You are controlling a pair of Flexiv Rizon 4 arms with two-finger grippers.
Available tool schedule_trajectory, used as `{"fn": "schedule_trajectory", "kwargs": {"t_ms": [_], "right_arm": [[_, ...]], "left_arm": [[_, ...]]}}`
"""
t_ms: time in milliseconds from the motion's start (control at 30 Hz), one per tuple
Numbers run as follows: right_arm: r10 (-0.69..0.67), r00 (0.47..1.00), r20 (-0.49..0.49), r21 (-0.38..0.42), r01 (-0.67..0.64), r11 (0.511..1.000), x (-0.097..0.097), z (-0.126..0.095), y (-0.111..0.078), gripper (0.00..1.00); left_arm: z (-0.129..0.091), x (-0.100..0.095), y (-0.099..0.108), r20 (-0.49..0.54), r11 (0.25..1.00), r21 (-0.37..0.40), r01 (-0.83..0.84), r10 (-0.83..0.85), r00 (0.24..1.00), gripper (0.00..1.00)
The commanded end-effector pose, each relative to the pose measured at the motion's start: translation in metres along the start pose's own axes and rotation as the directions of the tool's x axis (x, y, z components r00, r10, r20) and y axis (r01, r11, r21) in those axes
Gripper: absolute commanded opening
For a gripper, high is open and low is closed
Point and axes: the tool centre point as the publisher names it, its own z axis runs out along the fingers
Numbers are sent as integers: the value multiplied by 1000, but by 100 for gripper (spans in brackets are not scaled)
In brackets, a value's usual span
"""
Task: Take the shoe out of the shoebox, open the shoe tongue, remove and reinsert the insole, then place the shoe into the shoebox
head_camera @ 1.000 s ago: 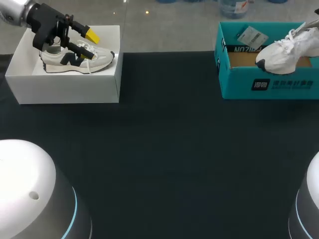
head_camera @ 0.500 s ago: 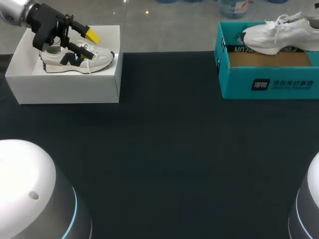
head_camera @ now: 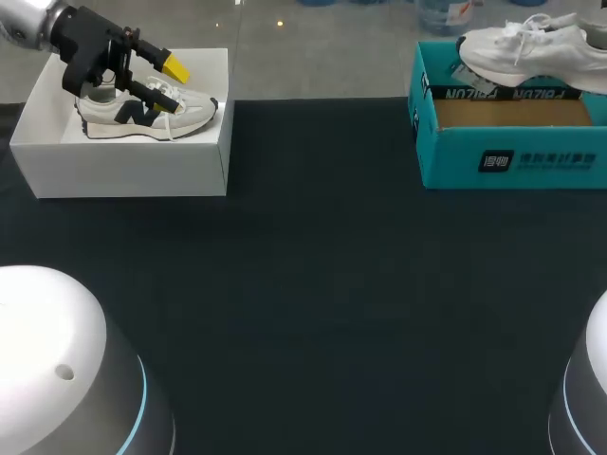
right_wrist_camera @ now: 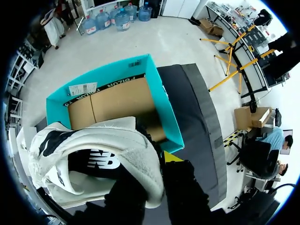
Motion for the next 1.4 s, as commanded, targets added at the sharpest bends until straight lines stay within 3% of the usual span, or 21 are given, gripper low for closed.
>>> {"fn": "schedule_trajectory", "kwargs": {"t_ms": [33, 433, 733, 1400], "right_arm": [[-4, 1000, 23, 10, 4, 1000, 1, 1, 1, 0], [-55, 993, 100, -19, 57, 998, -6, 16, 3, 0], [-103, 985, 141, -43, 110, 993, -6, 49, 4, 0], [-72, 989, 126, 48, 66, 997, 13, 130, 0, 0]], "left_arm": [[-1, 0, 1, -2, 1000, 3, -2, 2, 1000, 100], [-1, 0, 1, -2, 1000, 3, -2, 2, 1000, 100], [-1, 0, 1, -2, 1000, 3, -2, 2, 1000, 100], [-1, 0, 1, -2, 1000, 3, -2, 2, 1000, 100]]}}
